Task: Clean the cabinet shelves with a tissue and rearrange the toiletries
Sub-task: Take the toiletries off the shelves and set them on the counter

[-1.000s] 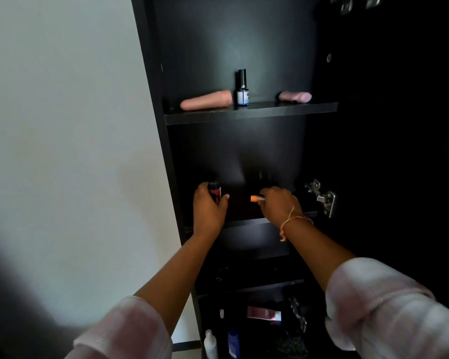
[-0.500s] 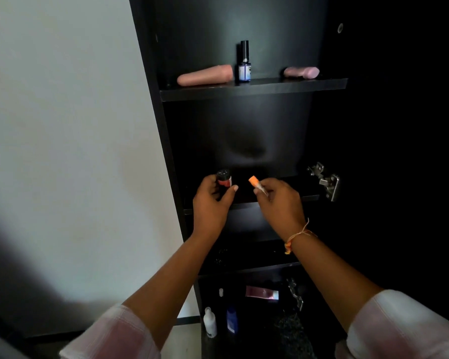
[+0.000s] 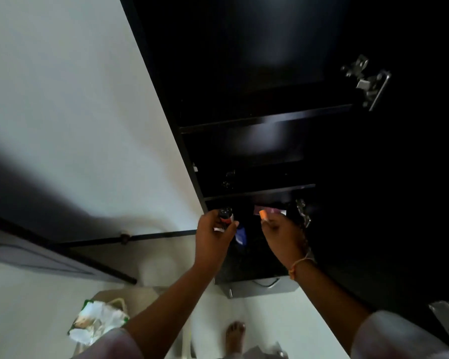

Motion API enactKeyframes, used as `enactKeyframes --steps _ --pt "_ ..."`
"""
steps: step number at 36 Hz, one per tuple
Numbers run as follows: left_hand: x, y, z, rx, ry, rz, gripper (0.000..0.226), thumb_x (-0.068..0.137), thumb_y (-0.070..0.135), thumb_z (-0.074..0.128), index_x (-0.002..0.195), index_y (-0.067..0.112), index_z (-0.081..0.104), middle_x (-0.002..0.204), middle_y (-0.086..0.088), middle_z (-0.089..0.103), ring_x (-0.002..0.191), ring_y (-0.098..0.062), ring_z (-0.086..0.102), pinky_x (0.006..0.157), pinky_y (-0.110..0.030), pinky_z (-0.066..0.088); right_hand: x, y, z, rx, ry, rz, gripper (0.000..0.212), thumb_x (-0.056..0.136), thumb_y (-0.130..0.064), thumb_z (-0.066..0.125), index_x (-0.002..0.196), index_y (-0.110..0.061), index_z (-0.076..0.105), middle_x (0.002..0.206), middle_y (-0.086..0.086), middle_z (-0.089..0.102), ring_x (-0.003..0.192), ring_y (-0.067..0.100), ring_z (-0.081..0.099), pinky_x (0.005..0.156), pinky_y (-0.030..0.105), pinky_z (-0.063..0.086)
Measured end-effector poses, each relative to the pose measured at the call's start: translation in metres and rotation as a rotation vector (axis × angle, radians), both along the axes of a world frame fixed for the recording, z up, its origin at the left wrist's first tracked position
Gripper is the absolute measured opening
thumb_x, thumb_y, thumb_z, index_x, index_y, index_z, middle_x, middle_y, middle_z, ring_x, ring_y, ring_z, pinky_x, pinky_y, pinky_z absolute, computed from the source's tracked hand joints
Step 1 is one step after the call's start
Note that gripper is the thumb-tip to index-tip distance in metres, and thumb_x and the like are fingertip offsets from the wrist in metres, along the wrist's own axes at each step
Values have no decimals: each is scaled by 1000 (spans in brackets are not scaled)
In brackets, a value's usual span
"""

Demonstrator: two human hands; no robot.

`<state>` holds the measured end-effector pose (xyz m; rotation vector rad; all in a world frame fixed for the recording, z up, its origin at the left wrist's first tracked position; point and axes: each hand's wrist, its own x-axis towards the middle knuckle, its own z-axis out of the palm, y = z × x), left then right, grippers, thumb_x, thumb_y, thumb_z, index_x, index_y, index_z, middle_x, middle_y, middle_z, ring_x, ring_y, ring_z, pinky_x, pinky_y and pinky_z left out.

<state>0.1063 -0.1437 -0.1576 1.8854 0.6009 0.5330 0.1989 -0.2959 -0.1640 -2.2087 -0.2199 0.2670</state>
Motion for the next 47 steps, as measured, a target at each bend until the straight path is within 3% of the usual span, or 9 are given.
enactKeyframes --steps 4,8,11,14,19,27,33,39,47 --pt "-27 5 -54 -62 211 55 23 80 21 76 98 20 63 92 3 67 84 -11 67 78 -35 59 -15 0 -53 -19 211 45 26 95 -25 59 78 -6 64 71 9 59 71 31 58 65 39 45" --pt "-40 8 -94 -113 306 118 24 76 16 78 94 21 63 89 6 64 83 -14 69 70 -26 58 -20 9 -91 -107 273 113 41 96 -26 57 60 -8 56 60 12 54 61 26 49 57 30 30" --pt "-39 13 -124 -99 379 141 23 74 18 79 85 29 62 89 2 65 80 -15 67 70 -31 56 -20 19 -119 -196 275 153 51 96 -23 57 50 -14 36 50 2 37 59 25 43 58 29 26" --pt "-32 15 -147 -92 425 158 20 73 21 77 78 29 60 85 0 66 77 -17 66 70 -36 55 -19 31 -143 -288 293 171 38 92 -21 60 58 -13 46 60 12 56 63 30 51 58 28 27" --pt "-16 19 -173 -64 471 179 15 71 22 75 75 23 61 75 6 61 69 -11 62 58 -23 45 -19 45 -169 -366 303 198 3 81 -11 62 81 -8 64 81 18 67 79 36 63 63 29 38" --pt "-4 32 -197 -6 508 110 14 72 13 73 78 14 60 87 -3 60 81 -19 58 68 -31 49 -21 60 -193 -396 233 207 9 83 -12 61 90 -9 67 90 17 70 87 35 65 67 33 45" --pt "2 37 -205 20 518 97 19 73 13 74 81 18 57 90 2 55 70 -3 46 61 -5 35 -15 69 -209 -392 158 222 12 87 -21 63 92 -11 68 91 16 70 89 36 66 71 38 52" --pt "10 42 -216 11 519 96 21 72 19 75 87 18 60 88 4 55 72 -1 46 61 -4 34 -11 68 -226 -358 111 200 16 86 -24 69 98 -13 68 95 14 72 89 33 68 66 26 40" --pt "13 40 -224 -7 530 105 28 71 22 77 94 18 62 94 2 58 76 -6 53 61 -11 35 -10 70 -232 -299 97 226 22 84 -20 74 102 -10 66 103 13 69 95 33 66 73 29 46"
